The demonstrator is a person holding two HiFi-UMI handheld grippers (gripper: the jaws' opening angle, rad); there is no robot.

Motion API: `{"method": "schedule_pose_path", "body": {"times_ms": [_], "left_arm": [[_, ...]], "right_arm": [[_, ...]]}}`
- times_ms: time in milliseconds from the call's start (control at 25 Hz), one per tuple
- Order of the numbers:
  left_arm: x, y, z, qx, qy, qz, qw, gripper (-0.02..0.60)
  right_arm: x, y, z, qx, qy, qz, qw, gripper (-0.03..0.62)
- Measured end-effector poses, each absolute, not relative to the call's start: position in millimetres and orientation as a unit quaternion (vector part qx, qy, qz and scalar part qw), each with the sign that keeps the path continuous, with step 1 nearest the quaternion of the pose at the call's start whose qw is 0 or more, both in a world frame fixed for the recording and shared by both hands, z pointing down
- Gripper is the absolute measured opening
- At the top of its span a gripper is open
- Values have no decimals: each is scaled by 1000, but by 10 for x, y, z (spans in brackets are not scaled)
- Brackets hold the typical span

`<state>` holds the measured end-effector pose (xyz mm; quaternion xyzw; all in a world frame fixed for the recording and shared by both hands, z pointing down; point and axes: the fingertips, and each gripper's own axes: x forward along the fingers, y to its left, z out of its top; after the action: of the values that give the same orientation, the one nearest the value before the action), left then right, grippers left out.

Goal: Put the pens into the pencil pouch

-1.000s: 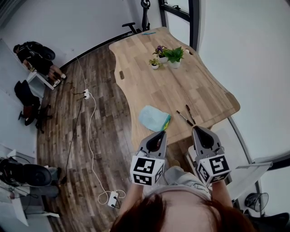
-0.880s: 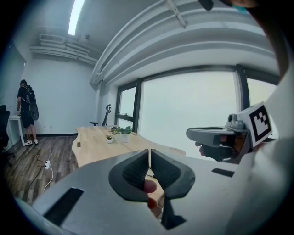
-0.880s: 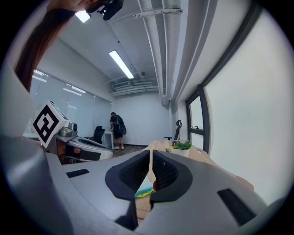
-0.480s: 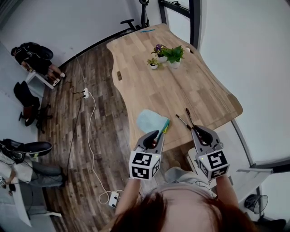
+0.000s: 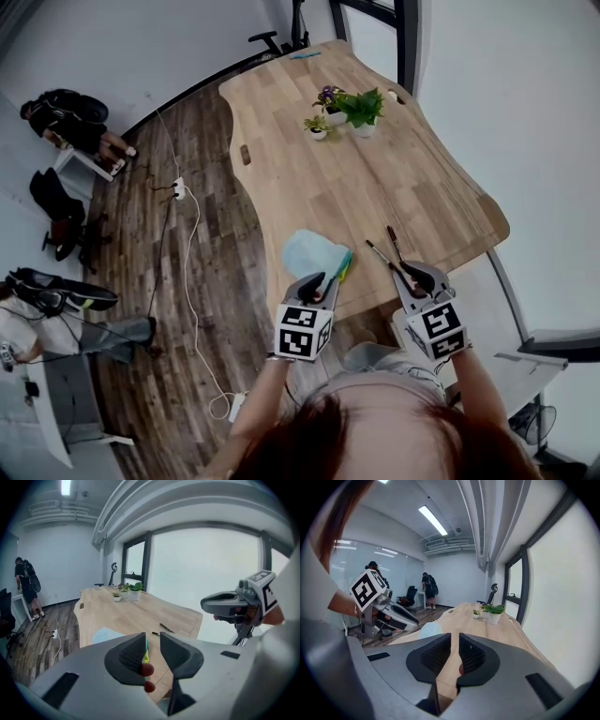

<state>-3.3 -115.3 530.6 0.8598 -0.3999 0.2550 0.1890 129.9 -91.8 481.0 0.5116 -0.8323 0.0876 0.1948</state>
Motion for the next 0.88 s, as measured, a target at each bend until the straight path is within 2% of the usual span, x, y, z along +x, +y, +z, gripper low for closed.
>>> {"method": "schedule_pose_path", "body": {"times_ms": [880], "left_arm": [[-24,-1393,6525,801,-381,407,220,133]], "right_arm": [[1547,-1179,6150,453,-818,169,310,40]]}}
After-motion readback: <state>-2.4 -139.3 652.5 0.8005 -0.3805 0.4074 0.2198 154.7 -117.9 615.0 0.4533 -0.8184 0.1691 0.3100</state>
